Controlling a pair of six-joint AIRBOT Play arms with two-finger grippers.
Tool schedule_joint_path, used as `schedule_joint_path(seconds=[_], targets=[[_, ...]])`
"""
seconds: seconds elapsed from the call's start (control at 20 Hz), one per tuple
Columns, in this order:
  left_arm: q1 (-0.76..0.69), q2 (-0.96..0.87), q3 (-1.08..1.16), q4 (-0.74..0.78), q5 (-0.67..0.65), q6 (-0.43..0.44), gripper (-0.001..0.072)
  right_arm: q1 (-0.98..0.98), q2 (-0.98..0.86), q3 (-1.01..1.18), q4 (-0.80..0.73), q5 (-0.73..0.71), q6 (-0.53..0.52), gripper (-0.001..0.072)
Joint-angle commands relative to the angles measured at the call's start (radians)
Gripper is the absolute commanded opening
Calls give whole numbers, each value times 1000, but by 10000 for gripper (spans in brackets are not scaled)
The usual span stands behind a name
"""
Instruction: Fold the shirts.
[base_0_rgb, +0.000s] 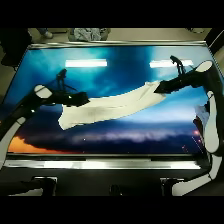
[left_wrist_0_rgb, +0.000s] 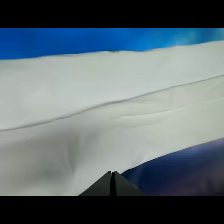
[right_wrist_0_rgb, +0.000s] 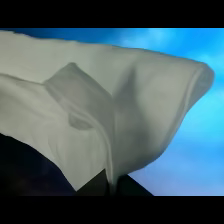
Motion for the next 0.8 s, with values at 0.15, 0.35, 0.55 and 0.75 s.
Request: schedule_joint_path(seconds=[0.15, 0.35, 0.55, 0.75], targets=[[-222, -214, 16, -352, 211, -18, 29, 124, 323, 0, -101, 113, 92, 39], [-328, -340, 106, -499, 209, 14, 29, 182, 430, 0, -132, 136, 147, 39], [-416, -459, 226, -618, 186, 19, 29, 190, 470, 0, -144, 130, 176, 39], [-364, -470, 260, -555, 145, 53, 25, 191, 455, -2, -138, 77, 180, 39]])
